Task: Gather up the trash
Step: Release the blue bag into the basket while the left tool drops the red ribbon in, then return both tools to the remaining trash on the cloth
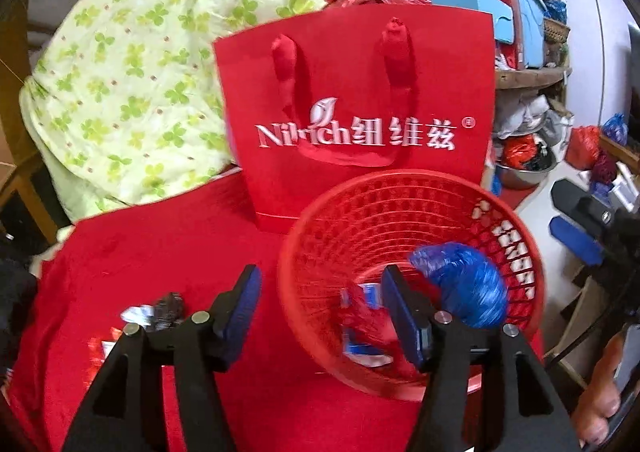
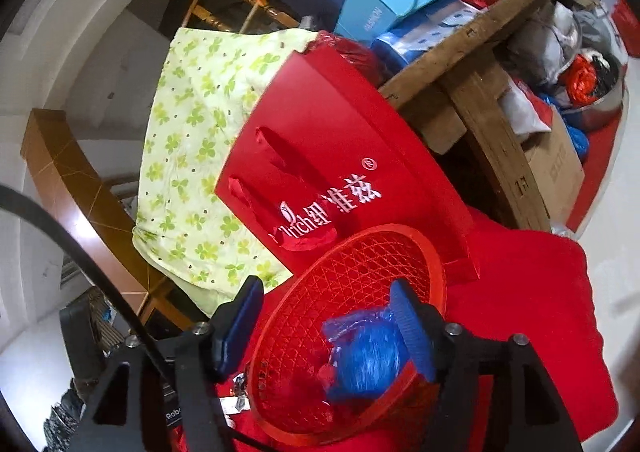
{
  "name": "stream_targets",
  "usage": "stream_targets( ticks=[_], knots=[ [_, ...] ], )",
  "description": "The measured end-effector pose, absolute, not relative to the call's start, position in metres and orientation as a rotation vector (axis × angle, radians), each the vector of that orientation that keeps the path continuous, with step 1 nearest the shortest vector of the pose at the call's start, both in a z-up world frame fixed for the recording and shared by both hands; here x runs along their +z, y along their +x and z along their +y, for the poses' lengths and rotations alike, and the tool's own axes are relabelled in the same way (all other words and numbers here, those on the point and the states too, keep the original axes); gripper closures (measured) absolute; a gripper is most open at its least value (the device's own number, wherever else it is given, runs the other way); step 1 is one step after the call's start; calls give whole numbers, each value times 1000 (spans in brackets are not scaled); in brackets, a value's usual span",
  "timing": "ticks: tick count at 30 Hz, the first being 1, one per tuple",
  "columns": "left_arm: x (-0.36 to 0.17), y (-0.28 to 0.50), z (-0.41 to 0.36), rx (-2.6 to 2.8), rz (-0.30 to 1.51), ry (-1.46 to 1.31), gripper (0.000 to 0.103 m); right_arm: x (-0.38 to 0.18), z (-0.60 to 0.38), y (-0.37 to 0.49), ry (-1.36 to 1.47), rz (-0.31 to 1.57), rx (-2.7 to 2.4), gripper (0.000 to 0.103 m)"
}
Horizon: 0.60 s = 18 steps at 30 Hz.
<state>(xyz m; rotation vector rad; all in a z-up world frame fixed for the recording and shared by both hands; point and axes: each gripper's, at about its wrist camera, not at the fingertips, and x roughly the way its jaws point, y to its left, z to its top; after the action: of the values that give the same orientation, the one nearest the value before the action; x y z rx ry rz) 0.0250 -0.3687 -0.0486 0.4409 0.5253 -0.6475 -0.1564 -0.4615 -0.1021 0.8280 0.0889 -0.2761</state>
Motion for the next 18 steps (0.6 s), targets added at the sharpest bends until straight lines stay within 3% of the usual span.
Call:
stream_targets(
  ticks=[18],
  knots=[
    [-22, 36, -253, -377, 432, 432, 36, -63, -366, -104, 551, 47, -127, 34]
  ],
)
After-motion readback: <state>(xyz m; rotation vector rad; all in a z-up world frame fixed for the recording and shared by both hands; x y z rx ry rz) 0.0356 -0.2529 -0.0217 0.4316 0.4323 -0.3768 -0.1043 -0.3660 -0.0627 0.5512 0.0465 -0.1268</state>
